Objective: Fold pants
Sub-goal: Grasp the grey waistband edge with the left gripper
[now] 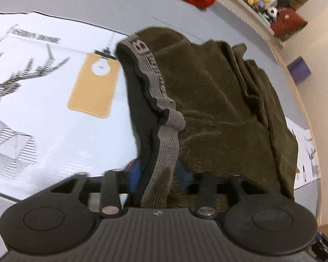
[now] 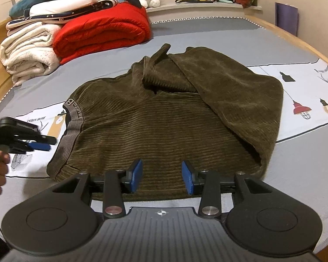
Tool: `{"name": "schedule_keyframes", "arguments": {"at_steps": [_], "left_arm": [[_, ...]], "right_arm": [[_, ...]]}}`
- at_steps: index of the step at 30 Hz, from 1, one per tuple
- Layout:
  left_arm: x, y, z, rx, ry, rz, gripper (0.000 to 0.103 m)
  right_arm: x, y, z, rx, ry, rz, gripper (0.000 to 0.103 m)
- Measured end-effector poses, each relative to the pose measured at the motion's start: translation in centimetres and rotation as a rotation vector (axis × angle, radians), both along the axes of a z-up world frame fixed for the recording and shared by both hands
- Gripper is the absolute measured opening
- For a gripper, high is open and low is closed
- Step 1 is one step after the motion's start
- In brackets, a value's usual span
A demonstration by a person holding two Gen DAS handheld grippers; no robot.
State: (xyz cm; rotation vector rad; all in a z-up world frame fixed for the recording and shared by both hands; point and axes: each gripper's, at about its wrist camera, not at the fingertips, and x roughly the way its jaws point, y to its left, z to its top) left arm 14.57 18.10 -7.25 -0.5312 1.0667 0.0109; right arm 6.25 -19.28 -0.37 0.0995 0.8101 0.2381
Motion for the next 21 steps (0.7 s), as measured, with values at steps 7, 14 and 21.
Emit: {"name": "schedule_keyframes", "arguments": {"at_steps": [7, 14, 21], "left_arm": [[1.7, -2.0, -2.0, 0.081, 0.060, -0.047, 0.082], [2.1, -4.3, -2.9, 0.215, 0.049, -0.145, 0.055], [0.3, -4.9, -1.2, 0.288, -0.014, -0.181, 0.024]], "right_arm": [[0.9, 0.9, -0.2, 0.018, 0.023, 0.010, 0.042], [1.0, 0.9, -0.8, 0.023, 0.055, -0.018, 0.042], [0.6, 0.7, -1.2, 0.012, 0.065, -0.058, 0.042]]}}
